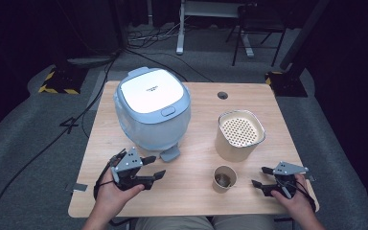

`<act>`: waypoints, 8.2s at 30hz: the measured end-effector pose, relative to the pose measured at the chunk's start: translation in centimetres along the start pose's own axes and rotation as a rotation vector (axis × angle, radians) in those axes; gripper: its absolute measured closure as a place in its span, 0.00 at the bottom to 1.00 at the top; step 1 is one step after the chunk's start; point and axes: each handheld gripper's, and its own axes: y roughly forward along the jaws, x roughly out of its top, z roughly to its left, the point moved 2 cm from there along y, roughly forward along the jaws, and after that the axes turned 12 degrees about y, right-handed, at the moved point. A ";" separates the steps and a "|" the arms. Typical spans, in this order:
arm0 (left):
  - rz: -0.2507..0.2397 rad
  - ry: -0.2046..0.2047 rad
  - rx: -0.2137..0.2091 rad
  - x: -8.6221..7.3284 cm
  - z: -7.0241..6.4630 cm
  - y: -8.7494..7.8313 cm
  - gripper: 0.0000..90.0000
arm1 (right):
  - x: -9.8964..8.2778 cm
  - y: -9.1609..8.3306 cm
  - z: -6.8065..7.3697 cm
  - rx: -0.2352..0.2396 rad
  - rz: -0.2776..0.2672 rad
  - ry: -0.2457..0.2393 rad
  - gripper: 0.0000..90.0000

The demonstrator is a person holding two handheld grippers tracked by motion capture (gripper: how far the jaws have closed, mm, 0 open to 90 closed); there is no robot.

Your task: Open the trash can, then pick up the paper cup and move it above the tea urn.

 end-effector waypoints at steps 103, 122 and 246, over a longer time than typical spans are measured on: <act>-0.082 0.128 -0.047 8.6 1.3 -1.5 0.48 | 0.4 -0.3 1.0 0.003 0.024 -0.023 0.30; 0.080 0.043 -0.084 -0.5 0.2 3.1 0.39 | 2.4 -2.3 4.4 0.113 0.003 -0.078 0.27; 0.310 0.041 0.001 -7.3 0.5 8.3 0.18 | 20.3 -1.2 -0.5 0.067 -0.217 -0.126 0.32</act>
